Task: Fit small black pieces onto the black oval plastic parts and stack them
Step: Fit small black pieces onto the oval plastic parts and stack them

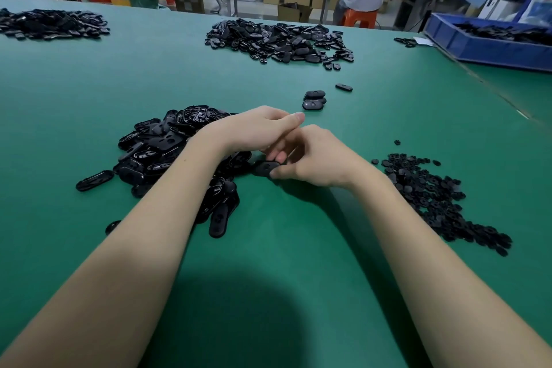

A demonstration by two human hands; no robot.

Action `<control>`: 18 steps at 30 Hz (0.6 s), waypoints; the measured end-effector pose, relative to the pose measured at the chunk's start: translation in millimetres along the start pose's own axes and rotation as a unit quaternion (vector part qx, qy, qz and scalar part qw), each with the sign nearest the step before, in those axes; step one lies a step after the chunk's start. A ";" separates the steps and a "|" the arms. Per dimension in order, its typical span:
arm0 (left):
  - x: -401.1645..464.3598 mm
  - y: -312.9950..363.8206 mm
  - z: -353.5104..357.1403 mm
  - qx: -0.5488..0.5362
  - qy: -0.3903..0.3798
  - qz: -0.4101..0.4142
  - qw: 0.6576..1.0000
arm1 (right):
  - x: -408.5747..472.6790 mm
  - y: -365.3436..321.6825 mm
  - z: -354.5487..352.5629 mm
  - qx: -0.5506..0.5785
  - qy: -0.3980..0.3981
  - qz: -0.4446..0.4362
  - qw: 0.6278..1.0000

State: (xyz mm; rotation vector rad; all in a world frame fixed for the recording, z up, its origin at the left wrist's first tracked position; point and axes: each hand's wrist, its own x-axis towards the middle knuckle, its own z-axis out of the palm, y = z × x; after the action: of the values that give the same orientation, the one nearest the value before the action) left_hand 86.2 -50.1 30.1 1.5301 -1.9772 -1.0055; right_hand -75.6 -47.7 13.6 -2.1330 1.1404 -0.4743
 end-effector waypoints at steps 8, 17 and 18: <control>1.4 6.6 8.3 -0.050 -0.021 0.005 0.998 | -15.9 27.0 -49.8 0.055 0.049 0.051 0.996; 11.0 16.9 44.1 -0.098 0.020 0.001 0.995 | -33.7 38.7 -86.8 -0.018 0.020 0.167 0.986; 11.6 17.1 45.9 -0.119 0.037 -0.005 0.992 | -35.6 41.3 -92.8 -0.052 0.027 0.183 0.981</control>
State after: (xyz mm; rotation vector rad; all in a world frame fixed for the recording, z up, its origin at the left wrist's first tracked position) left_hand 39.0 -46.4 13.0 1.4257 -1.7320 -1.1261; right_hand -174.2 -70.1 50.7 -1.9431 1.5792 -0.3090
